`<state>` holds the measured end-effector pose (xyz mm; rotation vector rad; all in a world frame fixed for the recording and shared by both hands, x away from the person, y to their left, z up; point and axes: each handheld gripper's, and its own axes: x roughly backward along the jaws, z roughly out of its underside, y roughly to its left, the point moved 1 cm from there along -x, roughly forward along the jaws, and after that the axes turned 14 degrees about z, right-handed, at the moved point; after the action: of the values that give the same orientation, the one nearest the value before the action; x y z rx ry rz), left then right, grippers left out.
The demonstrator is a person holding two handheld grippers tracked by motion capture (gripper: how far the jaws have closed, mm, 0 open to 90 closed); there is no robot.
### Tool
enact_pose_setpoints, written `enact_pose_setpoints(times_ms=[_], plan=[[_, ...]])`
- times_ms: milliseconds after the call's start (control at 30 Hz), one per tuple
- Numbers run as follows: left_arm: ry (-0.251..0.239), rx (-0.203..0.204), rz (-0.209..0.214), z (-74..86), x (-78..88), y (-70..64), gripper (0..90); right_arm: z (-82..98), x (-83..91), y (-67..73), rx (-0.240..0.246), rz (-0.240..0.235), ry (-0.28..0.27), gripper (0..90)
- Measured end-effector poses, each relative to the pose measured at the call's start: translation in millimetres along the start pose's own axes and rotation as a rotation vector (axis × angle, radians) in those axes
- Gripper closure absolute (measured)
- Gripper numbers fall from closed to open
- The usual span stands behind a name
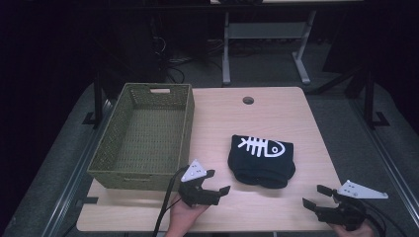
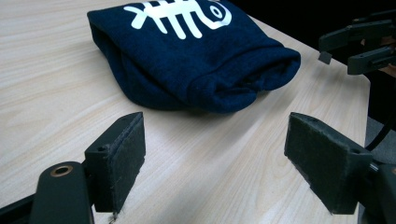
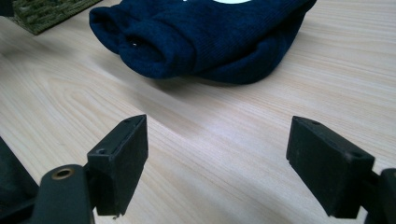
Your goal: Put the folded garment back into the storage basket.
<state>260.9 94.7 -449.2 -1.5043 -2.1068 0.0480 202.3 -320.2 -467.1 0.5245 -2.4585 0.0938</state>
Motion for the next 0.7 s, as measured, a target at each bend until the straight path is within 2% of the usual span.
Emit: enact_pose_setpoints(times_ms=[200,333,400,467,700], plan=[[-0.021,0.006,-0.01,-6.4,-0.5,2.9,20.4,-3.7,-1.4,3.3,0.009,0.0,-0.001,20.4],[-0.015,0.01,-0.019,-10.8,-4.5,6.7,20.4,-8.5,-2.5,5.0,0.018,-0.009,0.0,21.2],[-0.021,0.017,-0.016,-14.0,-7.8,8.0,20.4,-14.6,-3.2,6.1,0.022,-0.012,-0.005,21.2],[-0.027,0.009,-0.023,-17.3,-10.8,8.7,20.4,-19.7,-4.5,6.6,0.03,-0.018,-0.006,21.1],[-0.018,0.018,-0.033,-26.2,-22.4,15.5,20.4,-37.6,-14.2,5.3,0.051,-0.011,0.007,20.8]])
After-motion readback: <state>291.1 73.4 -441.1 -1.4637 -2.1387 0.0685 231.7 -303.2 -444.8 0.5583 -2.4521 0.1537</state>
